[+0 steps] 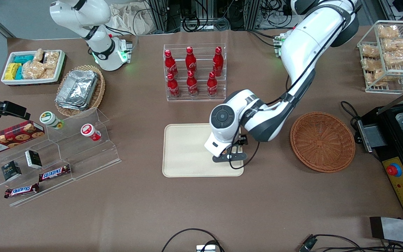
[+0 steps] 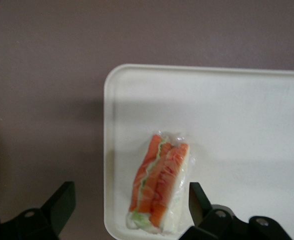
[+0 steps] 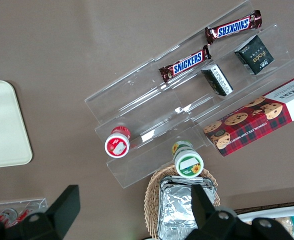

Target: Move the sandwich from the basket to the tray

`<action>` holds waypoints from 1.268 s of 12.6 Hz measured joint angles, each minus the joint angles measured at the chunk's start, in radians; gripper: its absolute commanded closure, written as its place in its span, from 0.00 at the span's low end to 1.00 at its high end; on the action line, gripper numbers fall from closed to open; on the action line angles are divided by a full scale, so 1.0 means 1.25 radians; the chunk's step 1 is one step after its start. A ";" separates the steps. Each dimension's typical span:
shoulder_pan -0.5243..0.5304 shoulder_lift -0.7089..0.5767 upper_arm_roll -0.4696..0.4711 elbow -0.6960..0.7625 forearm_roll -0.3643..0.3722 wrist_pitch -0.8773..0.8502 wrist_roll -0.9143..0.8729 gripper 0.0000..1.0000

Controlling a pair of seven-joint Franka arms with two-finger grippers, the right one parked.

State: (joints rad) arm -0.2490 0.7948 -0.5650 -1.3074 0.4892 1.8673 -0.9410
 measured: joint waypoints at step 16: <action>0.196 -0.190 0.004 0.027 -0.062 -0.130 0.057 0.00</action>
State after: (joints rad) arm -0.0045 0.5578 -0.5602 -1.2742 0.4120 1.7046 -0.8703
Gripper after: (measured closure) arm 0.000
